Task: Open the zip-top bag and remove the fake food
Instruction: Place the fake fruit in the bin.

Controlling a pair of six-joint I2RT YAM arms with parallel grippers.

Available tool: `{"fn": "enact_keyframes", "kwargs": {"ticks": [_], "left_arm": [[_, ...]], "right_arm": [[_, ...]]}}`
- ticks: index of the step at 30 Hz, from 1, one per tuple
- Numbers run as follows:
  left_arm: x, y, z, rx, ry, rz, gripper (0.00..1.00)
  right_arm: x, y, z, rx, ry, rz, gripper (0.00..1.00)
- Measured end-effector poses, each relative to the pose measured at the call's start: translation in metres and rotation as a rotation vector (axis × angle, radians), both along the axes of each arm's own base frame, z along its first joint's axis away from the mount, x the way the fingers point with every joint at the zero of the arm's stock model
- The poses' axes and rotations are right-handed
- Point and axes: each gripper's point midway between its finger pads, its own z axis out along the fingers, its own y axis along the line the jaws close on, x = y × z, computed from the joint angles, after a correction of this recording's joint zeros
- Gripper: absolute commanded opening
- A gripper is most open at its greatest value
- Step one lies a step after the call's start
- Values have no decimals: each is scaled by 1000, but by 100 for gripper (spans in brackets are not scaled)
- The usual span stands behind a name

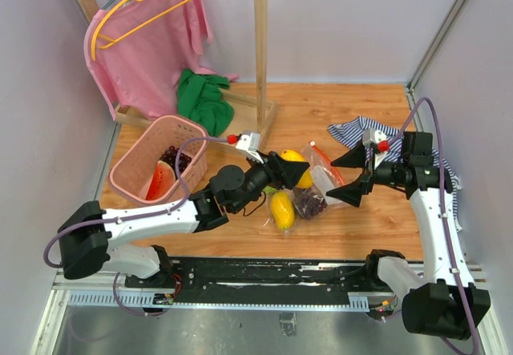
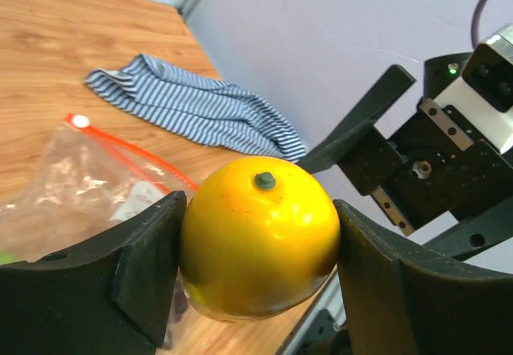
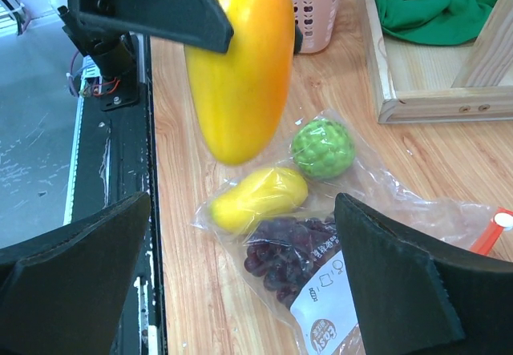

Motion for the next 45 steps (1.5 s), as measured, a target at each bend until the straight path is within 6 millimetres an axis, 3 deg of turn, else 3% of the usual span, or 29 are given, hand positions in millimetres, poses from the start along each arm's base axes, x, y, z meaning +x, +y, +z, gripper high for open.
{"fn": "enact_keyframes", "kwargs": {"ticks": [9, 16, 23, 33, 45], "left_arm": [[21, 65, 14, 126, -92, 140, 0], [53, 147, 27, 251, -144, 305, 0], [76, 215, 20, 415, -122, 432, 0], [90, 268, 2, 567, -51, 493, 0], [104, 299, -16, 604, 19, 514, 0]], "right_arm": [[0, -1, -4, -14, -4, -4, 98], [0, -2, -8, -25, 2, -10, 98], [0, -2, -10, -27, 7, -12, 98], [0, -2, -10, -30, 7, -14, 98], [0, -2, -11, -31, 5, -14, 98]]}}
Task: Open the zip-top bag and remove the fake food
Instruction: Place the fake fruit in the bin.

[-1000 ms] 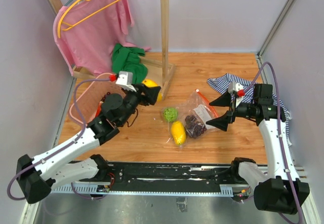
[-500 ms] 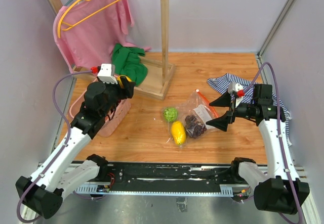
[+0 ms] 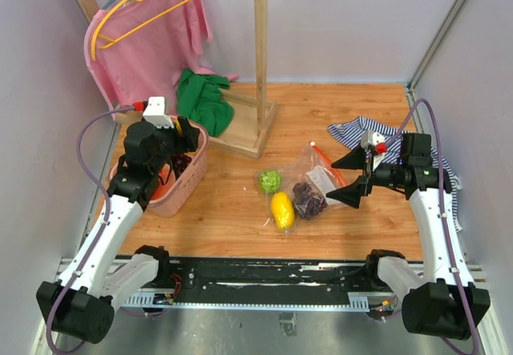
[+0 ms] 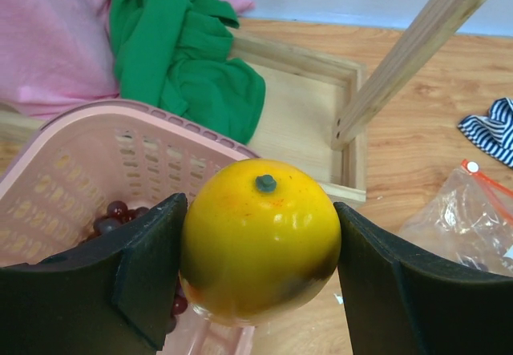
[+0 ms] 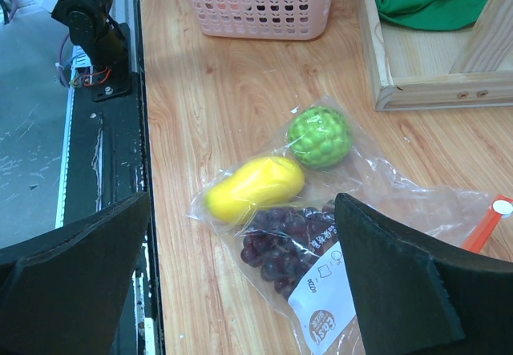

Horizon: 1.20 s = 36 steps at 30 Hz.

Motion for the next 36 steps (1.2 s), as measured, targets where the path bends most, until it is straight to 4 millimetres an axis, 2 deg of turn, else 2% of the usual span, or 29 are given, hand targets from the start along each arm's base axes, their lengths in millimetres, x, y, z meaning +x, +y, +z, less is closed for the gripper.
{"fn": "enact_keyframes", "kwargs": {"ticks": [10, 19, 21, 22, 23, 24, 25, 26, 27, 28, 31, 36], "left_arm": [[7, 26, -9, -9, 25, 52, 0], [12, 42, -33, -15, 83, 94, 0], [12, 46, -39, -20, 95, 112, 3], [12, 47, -41, -21, 101, 121, 13], [12, 49, -44, -21, 106, 129, 29], [12, 51, -46, -21, 110, 138, 55], [12, 53, -48, -22, 116, 152, 77], [12, 55, -51, -24, 123, 168, 94], [12, 57, -52, -25, 127, 182, 99], [13, 60, -55, -34, 134, 207, 99], [13, 72, -57, -40, 139, 281, 99], [13, 79, -55, -48, 131, 331, 99]], "right_arm": [[0, 0, 0, -1, -4, 1, 98], [0, 0, -1, -2, -2, 1, 98], [0, 0, -1, -2, -3, 1, 98], [0, 0, -1, -2, -3, 1, 98], [0, 0, -1, -2, -3, 1, 98], [0, 0, -2, -2, -3, 1, 98], [0, 0, -2, -2, -4, 1, 98], [0, 0, -2, -2, -5, 1, 98], [0, 0, -2, -3, -5, 1, 98], [0, 0, -2, -2, -5, 1, 98], [0, 0, -2, -3, -5, 1, 98], [0, 0, -2, -3, -5, 1, 98]]}}
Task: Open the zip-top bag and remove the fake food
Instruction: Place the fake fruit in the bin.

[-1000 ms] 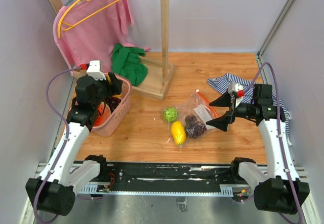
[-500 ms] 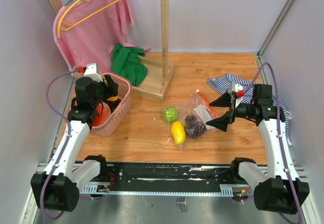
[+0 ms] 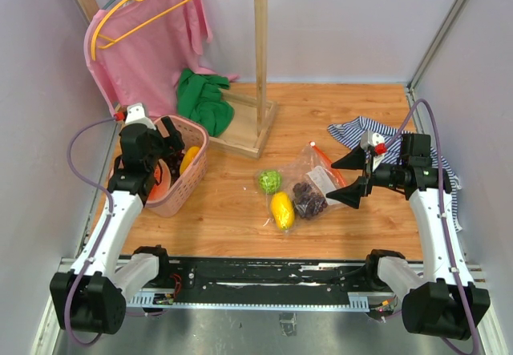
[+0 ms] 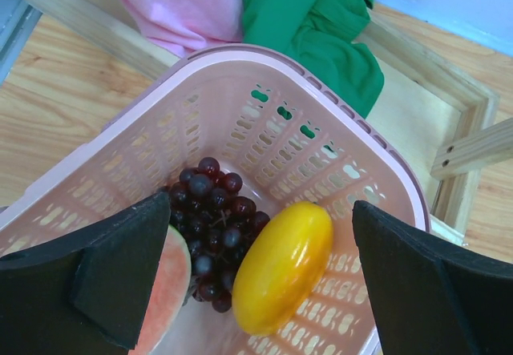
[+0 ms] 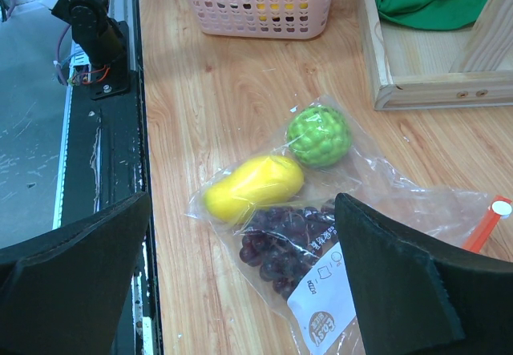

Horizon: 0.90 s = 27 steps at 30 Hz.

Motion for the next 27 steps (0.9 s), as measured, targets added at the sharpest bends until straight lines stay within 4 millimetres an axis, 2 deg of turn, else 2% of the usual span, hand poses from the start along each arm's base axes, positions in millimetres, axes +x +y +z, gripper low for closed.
{"fn": "enact_keyframes", "kwargs": {"ticks": [10, 27], "left_arm": [[-5, -6, 14, -38, -45, -19, 99], [-24, -56, 19, -254, -89, -229, 99]], "right_arm": [[0, 0, 0, 0, 0, -1, 98], [0, 0, 0, -1, 0, -1, 98]]}}
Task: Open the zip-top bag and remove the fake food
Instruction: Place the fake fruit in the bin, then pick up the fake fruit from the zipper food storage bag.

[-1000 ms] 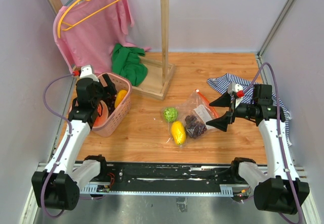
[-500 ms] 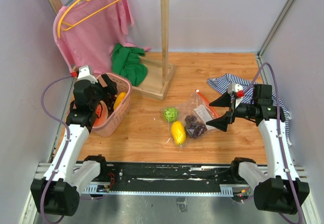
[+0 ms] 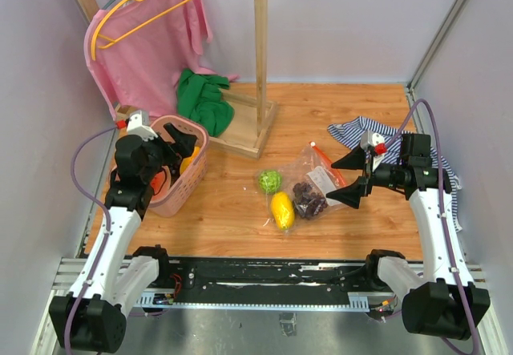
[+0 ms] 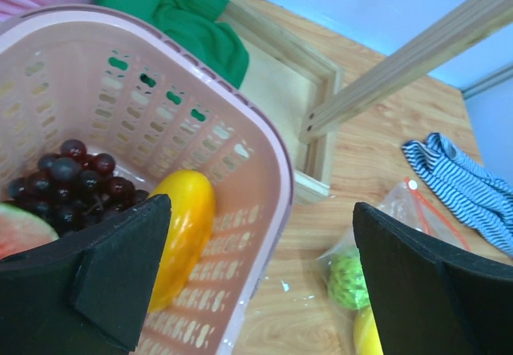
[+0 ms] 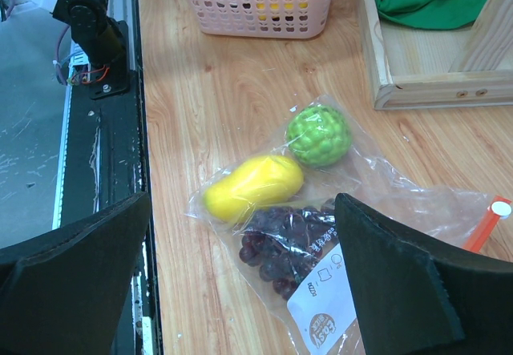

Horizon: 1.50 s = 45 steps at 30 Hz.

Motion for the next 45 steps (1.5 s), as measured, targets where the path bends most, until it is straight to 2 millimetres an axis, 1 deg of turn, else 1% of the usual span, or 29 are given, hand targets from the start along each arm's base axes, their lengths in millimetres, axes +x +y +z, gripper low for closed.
{"fn": "enact_keyframes", "kwargs": {"ticks": [4, 8, 11, 16, 18, 20, 24, 25, 27, 30, 33, 35, 36, 38, 42, 45], "left_arm": [[-3, -10, 7, -44, -22, -45, 99], [-7, -22, 18, -92, -58, -102, 99], [-11, -32, 24, -138, -77, -152, 99], [-20, -55, 21, -216, -73, -248, 99], [-26, -70, 19, -234, -66, -296, 98], [-35, -89, 20, -249, -61, -360, 97], [-52, -121, 27, -278, -68, -459, 97], [-57, -129, 28, -287, -70, -481, 97], [-69, -145, 27, -302, -67, -524, 97], [-84, -164, 18, -321, -43, -566, 96], [-99, -182, 2, -346, -4, -596, 97], [-109, -194, -13, -357, 37, -610, 97], [-113, -199, -21, -359, 59, -613, 97], [-117, -206, -35, -359, 98, -608, 97], [-120, -217, -59, -368, 161, -579, 97], [-118, -223, -74, -369, 202, -557, 98]], "right_arm": [[1, -1, -1, -6, 0, -4, 98], [1, -1, -3, -14, 2, -9, 98], [0, -1, -8, -14, 9, -8, 98], [3, -5, -24, -48, 28, -23, 98], [10, -9, -33, -88, 43, -46, 98], [18, -15, -43, -137, 69, -72, 98], [46, -35, -62, -279, 98, -144, 99], [55, -43, -68, -326, 101, -172, 96], [70, -56, -77, -393, 111, -224, 88], [91, -73, -92, -477, 129, -293, 66], [108, -87, -110, -537, 166, -353, 47], [117, -94, -126, -563, 220, -389, 35], [118, -95, -127, -566, 223, -391, 33], [123, -98, -139, -576, 266, -407, 27], [127, -98, -158, -573, 347, -419, 23], [126, -94, -166, -555, 388, -403, 21]]}}
